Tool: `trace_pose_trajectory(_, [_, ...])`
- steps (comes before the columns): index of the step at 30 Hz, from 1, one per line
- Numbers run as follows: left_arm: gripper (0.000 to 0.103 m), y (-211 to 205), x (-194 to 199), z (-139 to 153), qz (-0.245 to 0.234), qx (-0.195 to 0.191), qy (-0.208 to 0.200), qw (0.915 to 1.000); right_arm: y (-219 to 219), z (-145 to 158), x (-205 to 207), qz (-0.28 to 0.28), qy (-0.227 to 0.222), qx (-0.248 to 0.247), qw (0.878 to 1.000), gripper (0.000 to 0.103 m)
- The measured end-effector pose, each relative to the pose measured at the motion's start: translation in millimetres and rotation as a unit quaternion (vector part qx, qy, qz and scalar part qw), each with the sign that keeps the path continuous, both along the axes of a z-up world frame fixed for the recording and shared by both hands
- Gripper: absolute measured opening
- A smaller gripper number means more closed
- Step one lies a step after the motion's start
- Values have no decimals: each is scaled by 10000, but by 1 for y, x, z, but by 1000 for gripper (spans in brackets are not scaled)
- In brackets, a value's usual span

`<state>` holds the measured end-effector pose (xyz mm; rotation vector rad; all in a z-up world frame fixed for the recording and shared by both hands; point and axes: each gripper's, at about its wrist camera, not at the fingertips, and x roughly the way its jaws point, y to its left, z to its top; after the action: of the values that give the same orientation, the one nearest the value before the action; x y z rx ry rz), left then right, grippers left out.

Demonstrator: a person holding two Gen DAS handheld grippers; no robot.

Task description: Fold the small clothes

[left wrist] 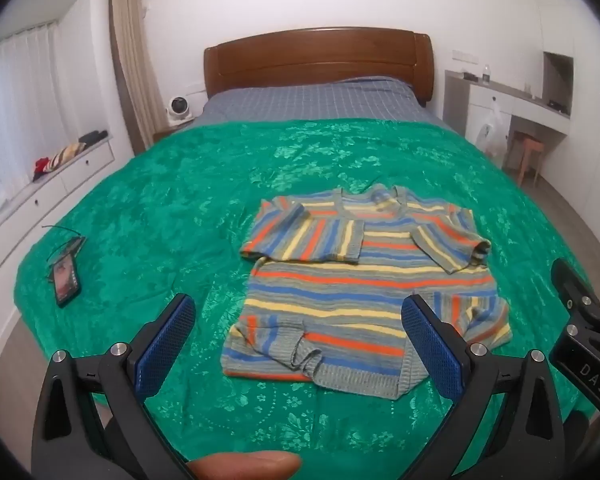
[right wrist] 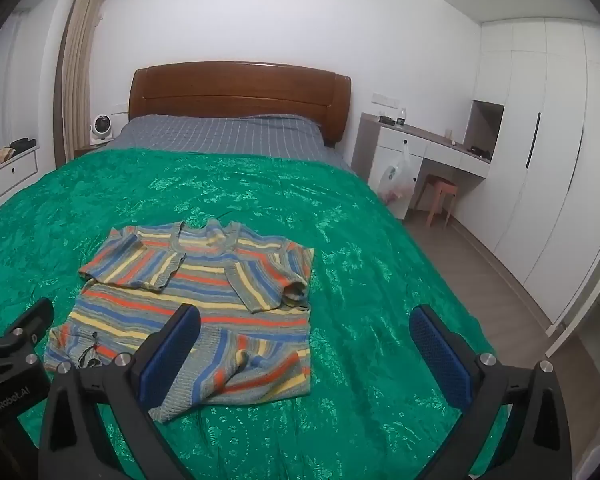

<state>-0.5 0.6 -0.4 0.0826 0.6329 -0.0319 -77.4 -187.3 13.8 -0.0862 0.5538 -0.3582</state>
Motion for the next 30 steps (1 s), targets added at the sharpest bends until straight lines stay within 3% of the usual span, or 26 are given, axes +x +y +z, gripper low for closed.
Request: trace_pose_trajectory(30, [103, -3, 3, -12, -4, 234, 164, 9996, -5, -8, 1, -103, 127, -125, 9998, 103])
